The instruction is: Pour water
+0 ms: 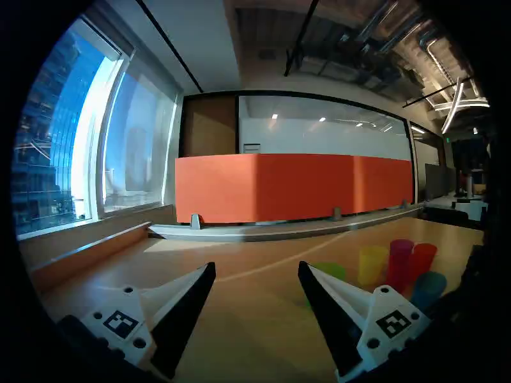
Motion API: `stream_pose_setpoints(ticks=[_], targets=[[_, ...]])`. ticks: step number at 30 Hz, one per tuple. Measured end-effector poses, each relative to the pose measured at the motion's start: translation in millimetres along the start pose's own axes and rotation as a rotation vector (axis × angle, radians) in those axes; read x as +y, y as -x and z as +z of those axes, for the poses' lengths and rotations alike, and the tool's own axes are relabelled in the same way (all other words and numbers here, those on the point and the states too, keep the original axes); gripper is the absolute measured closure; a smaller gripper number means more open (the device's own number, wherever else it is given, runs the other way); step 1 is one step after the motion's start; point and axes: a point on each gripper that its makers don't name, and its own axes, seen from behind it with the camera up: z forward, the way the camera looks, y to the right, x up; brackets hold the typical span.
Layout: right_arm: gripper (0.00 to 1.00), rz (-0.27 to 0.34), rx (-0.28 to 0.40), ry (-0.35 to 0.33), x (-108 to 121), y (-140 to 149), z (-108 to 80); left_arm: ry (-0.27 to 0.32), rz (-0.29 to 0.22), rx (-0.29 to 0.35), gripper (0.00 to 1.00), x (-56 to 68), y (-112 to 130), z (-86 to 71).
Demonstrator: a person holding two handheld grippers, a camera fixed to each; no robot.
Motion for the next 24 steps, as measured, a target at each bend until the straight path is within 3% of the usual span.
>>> stream_pose_setpoints(ticks=[8,18,24], targets=[[0.00,-0.005,-0.034,-0.041,-5,-47,2.0,0.061,-0.033,-0.012,0.04,17.6,-45,7.3],[0.00,-0.017,-0.056,-0.112,-18,-102,4.4,0.133,-0.059,-0.041,0.04,27.6,-103,18.5],[0.00,0.003,-0.068,-0.153,-28,-115,4.4,0.205,-0.069,-0.044,0.04,39.5,-133,25.3]])
